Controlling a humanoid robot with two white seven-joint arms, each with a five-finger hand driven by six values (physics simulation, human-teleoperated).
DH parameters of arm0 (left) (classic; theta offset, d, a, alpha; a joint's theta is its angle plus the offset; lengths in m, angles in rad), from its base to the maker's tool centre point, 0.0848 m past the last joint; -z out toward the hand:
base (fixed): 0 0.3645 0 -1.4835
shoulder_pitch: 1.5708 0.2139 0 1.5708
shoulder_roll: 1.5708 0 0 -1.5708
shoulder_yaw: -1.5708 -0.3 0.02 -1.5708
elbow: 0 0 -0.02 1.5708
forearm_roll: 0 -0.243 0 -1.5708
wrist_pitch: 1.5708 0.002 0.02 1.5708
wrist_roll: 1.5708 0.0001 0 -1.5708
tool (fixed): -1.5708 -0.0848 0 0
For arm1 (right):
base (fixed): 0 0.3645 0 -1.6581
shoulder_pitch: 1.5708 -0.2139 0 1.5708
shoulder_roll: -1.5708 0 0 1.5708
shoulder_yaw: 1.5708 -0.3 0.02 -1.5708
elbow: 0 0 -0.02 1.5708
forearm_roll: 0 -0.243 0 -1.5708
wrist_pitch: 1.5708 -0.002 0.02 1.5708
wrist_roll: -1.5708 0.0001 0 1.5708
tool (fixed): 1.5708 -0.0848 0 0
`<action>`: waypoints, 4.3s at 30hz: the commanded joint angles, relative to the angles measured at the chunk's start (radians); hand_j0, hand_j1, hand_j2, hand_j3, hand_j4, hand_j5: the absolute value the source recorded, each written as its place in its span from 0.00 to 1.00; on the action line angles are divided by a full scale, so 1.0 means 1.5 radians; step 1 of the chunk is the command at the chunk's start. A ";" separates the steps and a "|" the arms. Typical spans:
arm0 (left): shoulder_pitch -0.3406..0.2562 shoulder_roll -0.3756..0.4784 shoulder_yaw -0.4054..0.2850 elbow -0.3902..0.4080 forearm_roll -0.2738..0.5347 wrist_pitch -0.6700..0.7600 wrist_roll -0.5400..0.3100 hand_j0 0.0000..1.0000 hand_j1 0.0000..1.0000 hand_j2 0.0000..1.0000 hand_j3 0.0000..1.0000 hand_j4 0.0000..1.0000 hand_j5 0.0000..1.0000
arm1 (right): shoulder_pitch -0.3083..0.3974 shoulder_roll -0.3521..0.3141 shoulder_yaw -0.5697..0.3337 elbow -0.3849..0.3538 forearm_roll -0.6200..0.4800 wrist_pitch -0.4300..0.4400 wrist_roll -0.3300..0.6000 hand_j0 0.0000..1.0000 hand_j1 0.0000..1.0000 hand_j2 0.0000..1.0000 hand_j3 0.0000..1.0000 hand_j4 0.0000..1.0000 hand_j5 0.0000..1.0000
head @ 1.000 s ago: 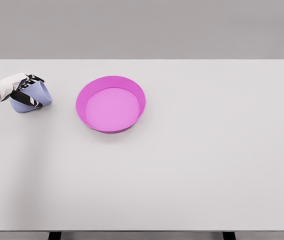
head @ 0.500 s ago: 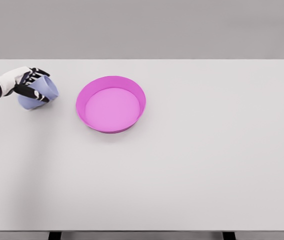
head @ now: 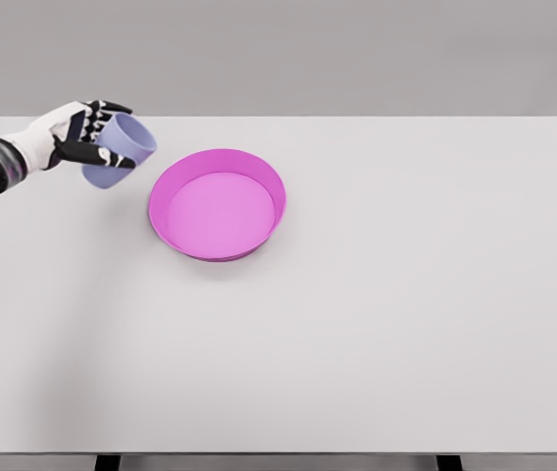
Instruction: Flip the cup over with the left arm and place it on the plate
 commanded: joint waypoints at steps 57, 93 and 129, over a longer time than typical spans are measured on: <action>0.057 -0.192 0.068 0.117 0.277 -0.134 0.000 0.69 0.69 0.69 0.69 0.69 0.69 | 0.000 0.000 0.000 0.000 0.000 0.001 0.000 1.00 1.00 1.00 1.00 1.00 1.00; 0.067 -0.191 0.067 0.141 0.286 -0.127 0.000 1.00 1.00 1.00 1.00 1.00 1.00 | -0.001 0.000 0.000 0.000 0.000 0.001 0.000 1.00 1.00 1.00 1.00 1.00 1.00; 0.114 -0.162 0.076 0.040 0.294 -0.153 0.000 1.00 1.00 1.00 1.00 1.00 1.00 | -0.001 0.000 0.001 0.000 0.000 0.001 0.000 1.00 1.00 1.00 1.00 1.00 1.00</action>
